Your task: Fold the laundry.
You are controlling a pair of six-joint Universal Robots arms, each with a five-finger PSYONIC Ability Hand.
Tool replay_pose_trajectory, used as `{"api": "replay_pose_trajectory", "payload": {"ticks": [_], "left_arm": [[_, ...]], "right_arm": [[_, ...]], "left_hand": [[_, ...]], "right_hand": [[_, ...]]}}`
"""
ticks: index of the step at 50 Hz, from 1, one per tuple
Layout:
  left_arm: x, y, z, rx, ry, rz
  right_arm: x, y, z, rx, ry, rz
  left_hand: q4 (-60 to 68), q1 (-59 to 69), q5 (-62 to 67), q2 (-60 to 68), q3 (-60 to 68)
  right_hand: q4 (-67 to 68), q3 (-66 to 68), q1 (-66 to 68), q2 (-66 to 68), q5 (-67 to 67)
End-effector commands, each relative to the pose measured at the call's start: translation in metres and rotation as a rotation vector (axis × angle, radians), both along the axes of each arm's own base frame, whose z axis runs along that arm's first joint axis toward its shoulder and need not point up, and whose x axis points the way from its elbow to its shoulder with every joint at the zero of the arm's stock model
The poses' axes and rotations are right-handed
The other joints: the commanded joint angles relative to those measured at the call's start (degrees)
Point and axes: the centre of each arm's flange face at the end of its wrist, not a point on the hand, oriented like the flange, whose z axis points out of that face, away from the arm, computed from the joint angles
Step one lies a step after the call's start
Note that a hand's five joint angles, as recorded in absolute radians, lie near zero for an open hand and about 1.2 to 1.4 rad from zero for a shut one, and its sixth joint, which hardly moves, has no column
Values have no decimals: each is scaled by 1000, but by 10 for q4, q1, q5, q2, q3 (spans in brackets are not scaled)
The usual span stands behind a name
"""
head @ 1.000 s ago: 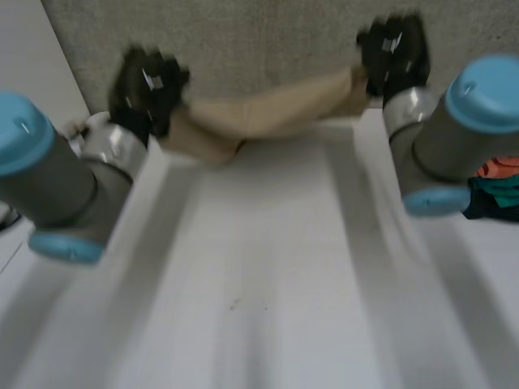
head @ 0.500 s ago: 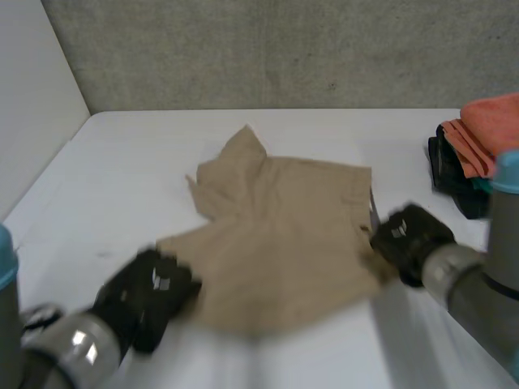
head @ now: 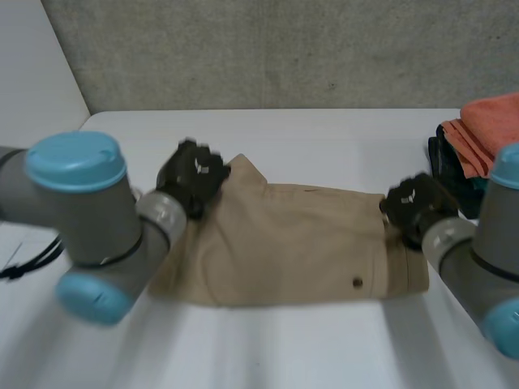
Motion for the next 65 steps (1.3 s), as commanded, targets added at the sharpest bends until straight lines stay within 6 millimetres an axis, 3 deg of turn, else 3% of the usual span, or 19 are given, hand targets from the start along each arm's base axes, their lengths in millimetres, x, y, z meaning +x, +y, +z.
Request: {"api": "replay_pose_trajectory", "payload": {"ticks": [1, 5, 12, 13, 14, 15, 16, 19, 22, 26, 31, 36, 40, 44, 48, 52, 59, 62, 65], "left_arm": [[-26, -81, -6, -247, -2, 25], [-39, -115, -22, -302, 32, 24], [-58, -146, -51, -344, 65, 23], [-59, -147, -55, -339, 69, 21], [-61, -145, -57, -333, 75, 15], [-64, -143, -59, -323, 83, 6], [-65, -138, -65, -299, 87, -4], [-70, -127, -71, -259, 96, -21], [-70, -110, -54, -242, 117, -35], [-51, -90, -28, -188, 156, -20], [-36, -68, -17, -120, 217, -10], [-25, -49, -12, -90, 258, -6], [-21, -44, -15, -87, 258, -4], [-19, -40, -21, -70, 249, -2], [-15, -36, -18, -68, 246, 3], [-10, -33, -9, -82, 255, 9], [6, -28, 10, -108, 270, 37], [12, -27, 14, -114, 272, 49], [16, -26, 17, -116, 279, 56]], "right_arm": [[21, -55, -1, -163, -99, -29], [31, -85, -8, -240, -129, -46], [48, -134, -36, -373, -168, -57], [49, -138, -41, -372, -168, -60], [50, -141, -45, -374, -174, -67], [50, -145, -51, -371, -175, -85], [50, -145, -52, -370, -174, -94], [45, -139, -49, -353, -179, -125], [37, -128, -41, -307, -200, -135], [26, -86, -8, -130, -310, -113], [9, -59, -22, 154, -401, -124], [2, -49, -38, 262, -417, -125], [3, -55, -51, 229, -417, -124], [-1, -63, -58, 171, -381, -142], [-22, -68, -51, 64, -261, -223], [-48, -66, -17, -89, -68, -218], [-61, -69, -14, -156, 150, -192], [-50, -71, -3, -224, 149, -171], [-5, -58, 14, -324, 89, -37]], "left_hand": [[112, 141, 125, 112, 114], [112, 141, 125, 112, 114], [112, 141, 125, 112, 114], [-1, 28, 12, -1, 1], [-251, -221, -237, -250, -248], [-553, -523, -539, -552, -551], [-486, -456, -473, -485, -484], [-588, -559, -575, -588, -586], [-588, -559, -575, -588, -586], [-588, -559, -575, -588, -586], [-588, -559, -575, -588, -586], [-588, -559, -575, -588, -586], [-588, -559, -575, -588, -586], [-588, -559, -575, -588, -586], [-588, -559, -575, -588, -586], [-588, -559, -575, -588, -586], [-588, -559, -575, -588, -586], [-588, -559, -575, -588, -586], [-588, -559, -575, -588, -586]], "right_hand": [[112, 116, 163, 127, 118], [112, 116, 163, 127, 118], [112, 116, 163, 127, 118], [112, 116, 163, 127, 118], [-64, -60, -13, -49, -58], [-543, -539, -493, -528, -537], [-588, -584, -537, -573, -582], [-588, -584, -537, -573, -582], [-588, -584, -537, -573, -582], [-588, -584, -537, -573, -582], [-550, -546, -499, -535, -544], [-515, -511, -464, -500, -509], [-387, -383, -336, -372, -381], [110, 115, 161, 126, 117], [112, 116, 163, 127, 118], [112, 116, 163, 127, 118], [112, 116, 163, 127, 118], [112, 116, 163, 127, 118], [112, 116, 163, 127, 118]]}}
